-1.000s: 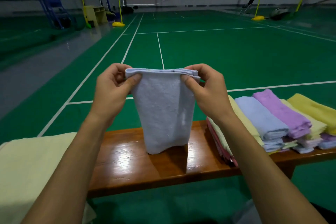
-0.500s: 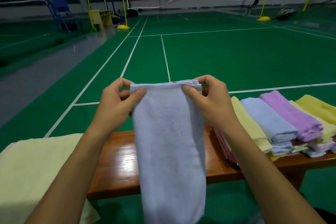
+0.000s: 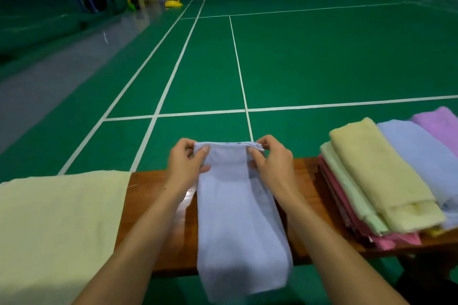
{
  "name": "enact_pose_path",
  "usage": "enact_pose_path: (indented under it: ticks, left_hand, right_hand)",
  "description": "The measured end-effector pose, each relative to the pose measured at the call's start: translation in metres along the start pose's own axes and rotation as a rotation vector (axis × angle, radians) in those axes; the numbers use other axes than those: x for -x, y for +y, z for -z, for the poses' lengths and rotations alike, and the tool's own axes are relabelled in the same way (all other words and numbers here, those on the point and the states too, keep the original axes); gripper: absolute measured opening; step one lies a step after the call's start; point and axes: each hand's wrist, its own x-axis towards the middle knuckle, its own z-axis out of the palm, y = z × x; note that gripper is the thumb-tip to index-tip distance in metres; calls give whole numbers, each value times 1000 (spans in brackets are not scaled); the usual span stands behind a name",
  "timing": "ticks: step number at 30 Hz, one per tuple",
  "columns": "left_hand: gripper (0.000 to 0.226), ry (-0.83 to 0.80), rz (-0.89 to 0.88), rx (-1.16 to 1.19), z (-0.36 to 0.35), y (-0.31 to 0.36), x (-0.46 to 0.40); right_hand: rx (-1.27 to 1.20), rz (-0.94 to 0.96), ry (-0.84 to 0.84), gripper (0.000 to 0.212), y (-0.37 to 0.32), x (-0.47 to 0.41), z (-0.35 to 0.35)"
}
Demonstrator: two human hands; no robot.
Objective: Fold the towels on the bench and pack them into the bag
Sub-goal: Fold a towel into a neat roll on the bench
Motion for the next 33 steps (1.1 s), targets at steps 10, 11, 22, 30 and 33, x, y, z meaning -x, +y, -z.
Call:
enact_pose_path:
  ticks: [10, 11, 22, 30, 33]
  left_hand:
    - [53, -32, -78, -142, -2, -11, -8]
    - [51, -46, -87, -149, 1, -10, -6]
    - [33, -320, -172, -315, 45, 7, 82]
    - [32, -612, -256, -688, 65, -11, 133]
    - [19, -611, -256, -829, 65, -16, 128]
  right_hand:
    - [-66, -46, -152, 56, 21, -2, -11]
    - [-65, -34, -152, 55, 21, -1, -6]
    - [-198, -20, -313, 34, 19, 57, 56]
    - [-85, 106, -646, 22, 32, 111, 64]
    - [26, 187, -686, 20, 37, 111, 59]
